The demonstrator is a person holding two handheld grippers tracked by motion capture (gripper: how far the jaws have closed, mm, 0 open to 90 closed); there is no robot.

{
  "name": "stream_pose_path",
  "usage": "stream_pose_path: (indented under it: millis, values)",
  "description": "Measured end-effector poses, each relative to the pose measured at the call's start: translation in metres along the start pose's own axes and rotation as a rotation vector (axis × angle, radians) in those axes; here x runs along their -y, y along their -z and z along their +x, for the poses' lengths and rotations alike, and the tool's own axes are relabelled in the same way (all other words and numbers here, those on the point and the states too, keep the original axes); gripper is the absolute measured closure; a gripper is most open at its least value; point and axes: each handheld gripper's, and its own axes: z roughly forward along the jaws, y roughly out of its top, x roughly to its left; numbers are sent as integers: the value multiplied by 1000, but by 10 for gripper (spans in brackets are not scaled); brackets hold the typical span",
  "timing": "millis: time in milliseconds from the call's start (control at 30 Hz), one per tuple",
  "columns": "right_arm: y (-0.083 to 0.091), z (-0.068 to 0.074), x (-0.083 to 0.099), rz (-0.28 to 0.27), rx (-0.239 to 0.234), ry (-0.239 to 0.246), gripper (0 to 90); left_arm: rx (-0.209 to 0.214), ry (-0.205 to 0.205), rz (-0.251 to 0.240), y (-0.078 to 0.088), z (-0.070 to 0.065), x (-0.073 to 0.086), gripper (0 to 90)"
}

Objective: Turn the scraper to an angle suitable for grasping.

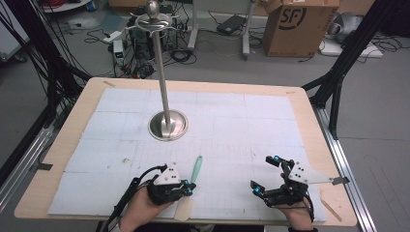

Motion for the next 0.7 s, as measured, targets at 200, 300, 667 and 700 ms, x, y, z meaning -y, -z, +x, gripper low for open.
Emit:
stream_pose_path:
  millis: [200, 300, 667, 700]
  values:
    - [-3, 1, -4, -13, -11, 9, 3, 20, -30, 40, -7, -15, 3, 895]
    - [-6, 2, -5, -7, -19, 14, 3, 31, -31, 57, -10, -19, 4, 895]
    - [-7, 0, -6, -31, -23, 8, 3, 67, -63, 86, -12, -34, 14, 887]
    - [-8, 1, -7, -32, -25, 10, 3, 67, -68, 90, -12, -34, 14, 891]
